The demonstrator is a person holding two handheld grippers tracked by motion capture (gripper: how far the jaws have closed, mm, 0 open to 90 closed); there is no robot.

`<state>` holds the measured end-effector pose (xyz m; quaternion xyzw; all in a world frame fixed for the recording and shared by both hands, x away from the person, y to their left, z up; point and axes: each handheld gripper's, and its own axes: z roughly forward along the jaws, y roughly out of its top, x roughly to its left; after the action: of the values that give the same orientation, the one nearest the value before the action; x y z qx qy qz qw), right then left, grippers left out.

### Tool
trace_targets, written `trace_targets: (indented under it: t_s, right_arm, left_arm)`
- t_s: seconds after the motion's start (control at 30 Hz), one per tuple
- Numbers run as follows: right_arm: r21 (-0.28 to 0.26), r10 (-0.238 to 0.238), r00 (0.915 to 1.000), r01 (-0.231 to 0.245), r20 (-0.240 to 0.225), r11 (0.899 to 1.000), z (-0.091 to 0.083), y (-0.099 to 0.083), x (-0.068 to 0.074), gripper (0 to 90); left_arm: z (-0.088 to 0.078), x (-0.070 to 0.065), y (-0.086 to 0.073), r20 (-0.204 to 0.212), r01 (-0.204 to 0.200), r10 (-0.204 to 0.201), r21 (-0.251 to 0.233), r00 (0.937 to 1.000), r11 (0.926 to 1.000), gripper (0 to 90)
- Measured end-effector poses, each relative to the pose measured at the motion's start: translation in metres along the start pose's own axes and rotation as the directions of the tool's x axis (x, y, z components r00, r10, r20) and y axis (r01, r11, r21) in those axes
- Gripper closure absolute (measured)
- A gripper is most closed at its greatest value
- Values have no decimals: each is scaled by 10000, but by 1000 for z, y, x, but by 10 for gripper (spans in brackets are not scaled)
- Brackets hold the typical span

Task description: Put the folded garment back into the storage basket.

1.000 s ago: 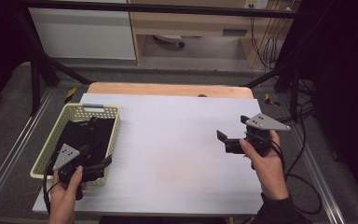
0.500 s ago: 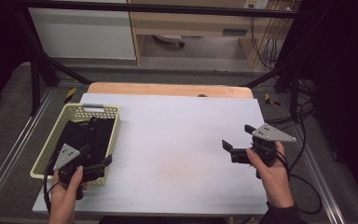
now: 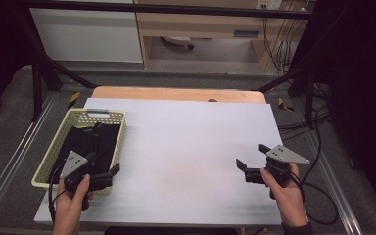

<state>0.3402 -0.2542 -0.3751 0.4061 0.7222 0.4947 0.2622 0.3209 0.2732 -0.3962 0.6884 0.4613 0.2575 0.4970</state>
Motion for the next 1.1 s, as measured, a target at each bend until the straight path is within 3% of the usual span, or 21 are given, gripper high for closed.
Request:
trace_targets:
  t_s: [0.37, 0.7, 1.1]
  right_arm:
    - [81, 290, 9995, -291, 116, 9995, -7, -25, -6, 29]
    - [374, 357, 9993, -362, 140, 9986, -13, -35, -5, 31]
    - [921, 140, 9991, -103, -394, 9957, -10, -46, 6, 31]
  left_arm:
    - [2, 0, 0, 59, 21, -22, 56, 10000, 10000, 48]
    - [1, 0, 0, -8, 28, -28, 26, 10000, 10000, 45]
    - [2, -2, -1, 44, -56, 55, 91, 10000, 9999, 44]
